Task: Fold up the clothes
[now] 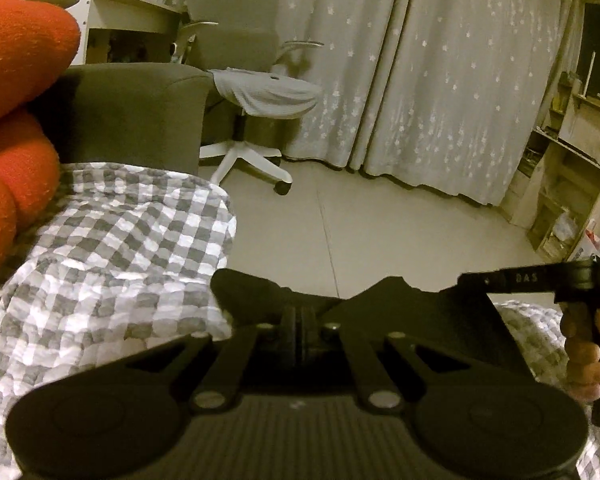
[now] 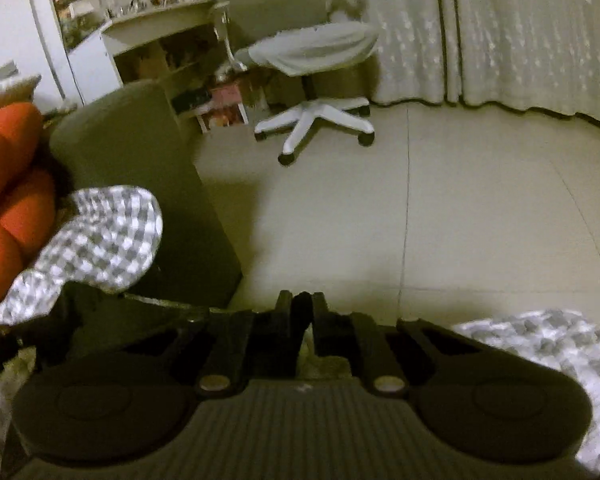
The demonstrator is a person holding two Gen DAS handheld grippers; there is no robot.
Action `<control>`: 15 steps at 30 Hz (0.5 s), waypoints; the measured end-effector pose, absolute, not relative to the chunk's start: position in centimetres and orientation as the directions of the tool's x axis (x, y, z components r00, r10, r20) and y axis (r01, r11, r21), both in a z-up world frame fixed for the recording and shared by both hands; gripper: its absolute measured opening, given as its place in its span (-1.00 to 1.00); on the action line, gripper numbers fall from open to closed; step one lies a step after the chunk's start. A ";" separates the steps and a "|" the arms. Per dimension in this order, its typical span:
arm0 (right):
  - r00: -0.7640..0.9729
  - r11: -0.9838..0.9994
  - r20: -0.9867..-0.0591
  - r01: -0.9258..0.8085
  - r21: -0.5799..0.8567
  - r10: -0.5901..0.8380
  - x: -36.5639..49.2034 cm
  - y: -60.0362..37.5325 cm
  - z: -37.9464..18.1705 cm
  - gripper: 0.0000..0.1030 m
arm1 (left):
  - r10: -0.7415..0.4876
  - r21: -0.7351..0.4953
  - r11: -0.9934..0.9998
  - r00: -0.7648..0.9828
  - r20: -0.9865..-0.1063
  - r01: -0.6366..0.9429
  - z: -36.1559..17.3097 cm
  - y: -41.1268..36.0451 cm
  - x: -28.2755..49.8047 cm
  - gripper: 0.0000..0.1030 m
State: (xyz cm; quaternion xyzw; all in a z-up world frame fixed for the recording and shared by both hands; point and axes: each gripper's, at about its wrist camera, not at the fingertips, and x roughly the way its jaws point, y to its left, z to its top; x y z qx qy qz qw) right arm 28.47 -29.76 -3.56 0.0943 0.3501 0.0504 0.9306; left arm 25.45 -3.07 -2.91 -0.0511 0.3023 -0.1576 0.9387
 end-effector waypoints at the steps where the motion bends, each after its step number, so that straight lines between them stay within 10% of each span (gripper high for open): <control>1: 0.748 0.980 -0.648 -0.015 0.198 0.142 28.5 -30.0 -3.7 -0.52 | -0.324 -0.192 0.946 0.768 -0.552 0.261 -2.9 -3.0 25.4 -0.97; 3: 0.768 0.981 -0.634 0.040 0.190 0.092 28.1 -30.8 -3.6 -0.27 | -0.319 -0.195 0.948 0.771 -0.552 0.253 -2.7 -2.7 25.3 -0.97; 10: 0.804 0.975 -0.574 -0.036 0.219 0.158 24.7 -30.5 -1.8 -0.27 | -0.311 -0.202 0.950 0.779 -0.544 0.238 -1.5 -2.0 24.0 -0.97; 15: 0.670 0.959 -0.690 -0.137 0.248 0.274 23.1 -27.3 -3.7 -0.40 | -0.297 -0.186 0.955 0.757 -0.582 0.232 -0.9 -3.0 21.8 -0.95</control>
